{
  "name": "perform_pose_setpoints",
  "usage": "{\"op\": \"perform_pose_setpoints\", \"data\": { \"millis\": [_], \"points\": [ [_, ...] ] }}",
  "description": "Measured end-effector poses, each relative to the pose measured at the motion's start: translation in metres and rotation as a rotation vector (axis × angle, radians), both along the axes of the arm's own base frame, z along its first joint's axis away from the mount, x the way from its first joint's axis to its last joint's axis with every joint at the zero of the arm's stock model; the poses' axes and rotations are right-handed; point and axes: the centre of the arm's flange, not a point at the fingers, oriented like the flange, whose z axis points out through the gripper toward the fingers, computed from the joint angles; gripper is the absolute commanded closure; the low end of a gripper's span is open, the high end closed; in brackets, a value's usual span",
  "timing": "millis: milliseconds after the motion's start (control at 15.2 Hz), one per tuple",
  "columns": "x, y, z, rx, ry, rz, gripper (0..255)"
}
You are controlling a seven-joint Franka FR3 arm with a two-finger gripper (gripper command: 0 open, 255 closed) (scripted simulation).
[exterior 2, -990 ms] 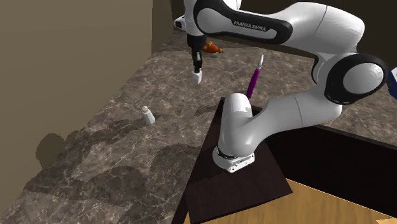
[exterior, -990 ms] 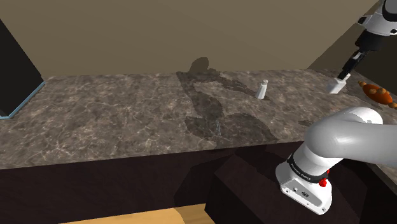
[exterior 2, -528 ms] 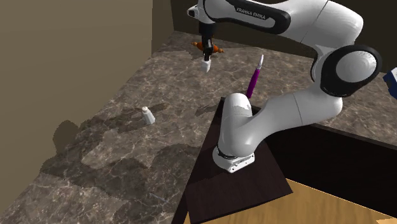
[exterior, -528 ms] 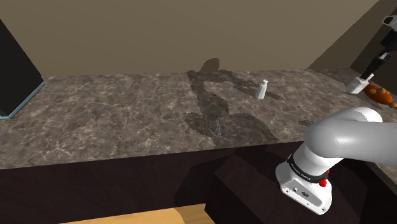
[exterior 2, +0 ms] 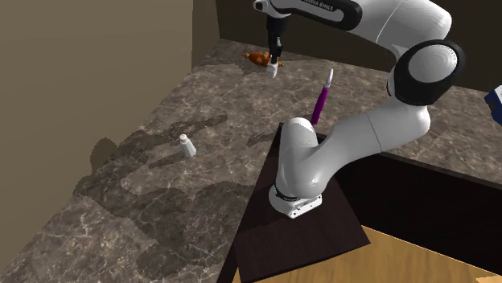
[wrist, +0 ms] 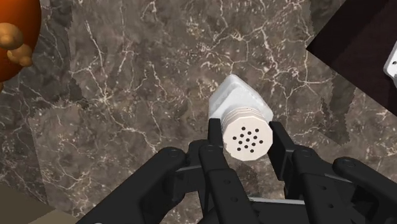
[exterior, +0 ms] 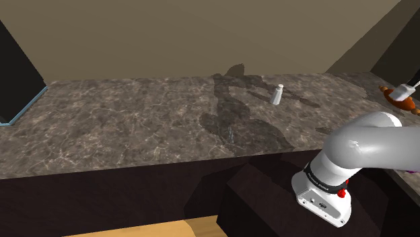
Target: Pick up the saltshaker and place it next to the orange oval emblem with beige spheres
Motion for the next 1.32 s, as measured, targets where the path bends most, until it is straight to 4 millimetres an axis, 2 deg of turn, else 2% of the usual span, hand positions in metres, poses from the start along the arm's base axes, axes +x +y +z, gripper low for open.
{"op": "perform_pose_setpoints", "data": {
  "millis": [330, 1188, 1320],
  "points": [
    [-0.046, -0.05, 0.005, 0.0, 0.001, 0.0, 255],
    [-0.166, -0.174, 0.0, -0.001, 0.0, 0.0, 255],
    [-0.175, -0.183, -0.005, -0.001, 0.001, 0.0, 255]
  ]
}}
